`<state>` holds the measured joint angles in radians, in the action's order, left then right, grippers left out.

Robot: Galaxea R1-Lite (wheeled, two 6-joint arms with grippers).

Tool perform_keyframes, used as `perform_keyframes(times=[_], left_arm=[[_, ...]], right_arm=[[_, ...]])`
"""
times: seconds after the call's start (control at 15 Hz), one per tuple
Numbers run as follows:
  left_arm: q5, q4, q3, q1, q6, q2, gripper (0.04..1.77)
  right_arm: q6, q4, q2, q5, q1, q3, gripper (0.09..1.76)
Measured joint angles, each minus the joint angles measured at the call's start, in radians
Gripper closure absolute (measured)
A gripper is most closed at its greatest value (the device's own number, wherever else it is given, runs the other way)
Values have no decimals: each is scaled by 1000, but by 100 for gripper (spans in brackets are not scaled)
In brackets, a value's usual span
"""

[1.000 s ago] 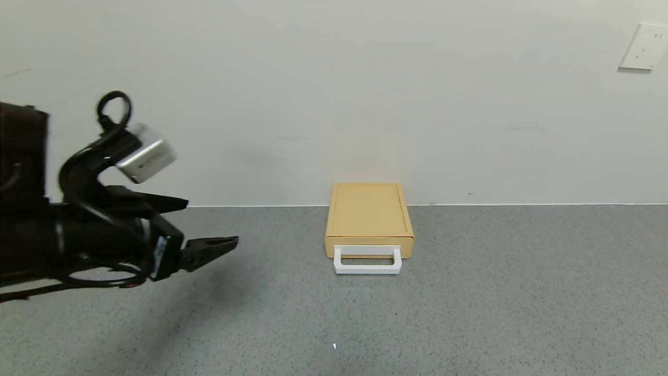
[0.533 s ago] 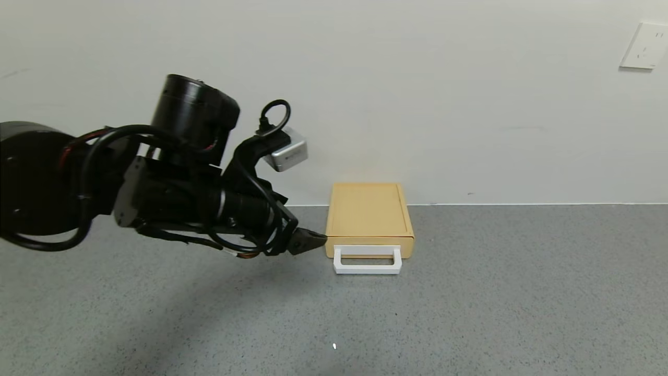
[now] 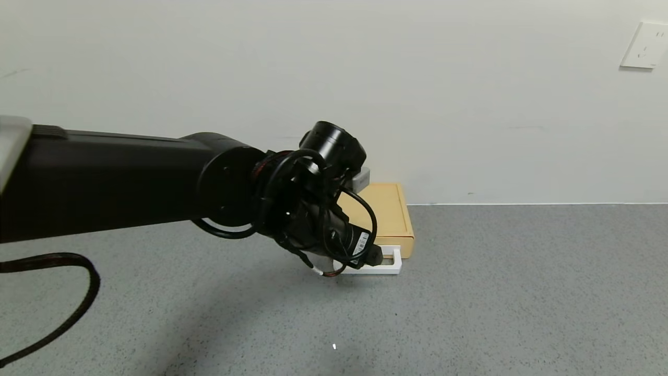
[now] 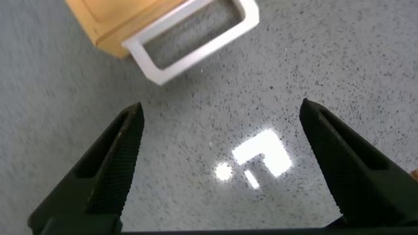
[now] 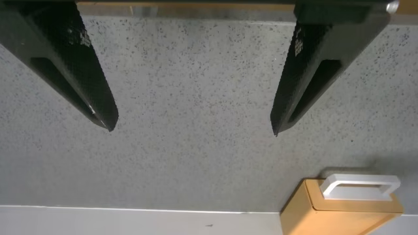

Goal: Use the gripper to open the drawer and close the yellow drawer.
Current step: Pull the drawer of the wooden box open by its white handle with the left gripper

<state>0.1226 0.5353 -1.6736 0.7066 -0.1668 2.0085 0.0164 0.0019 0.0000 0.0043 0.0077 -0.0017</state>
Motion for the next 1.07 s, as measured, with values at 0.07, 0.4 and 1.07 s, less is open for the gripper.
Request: perform_keyframes(times=[0.07, 0.4, 1.07], left_arm=[[11, 59, -51, 5, -68, 29, 9], [51, 216, -271, 11, -281, 174, 9], [126, 149, -306, 4, -684, 290, 9]], right_arm=[[0, 0, 0, 0, 0, 0, 14], [0, 0, 0, 0, -1, 0, 14], [0, 0, 0, 0, -1, 0, 14]])
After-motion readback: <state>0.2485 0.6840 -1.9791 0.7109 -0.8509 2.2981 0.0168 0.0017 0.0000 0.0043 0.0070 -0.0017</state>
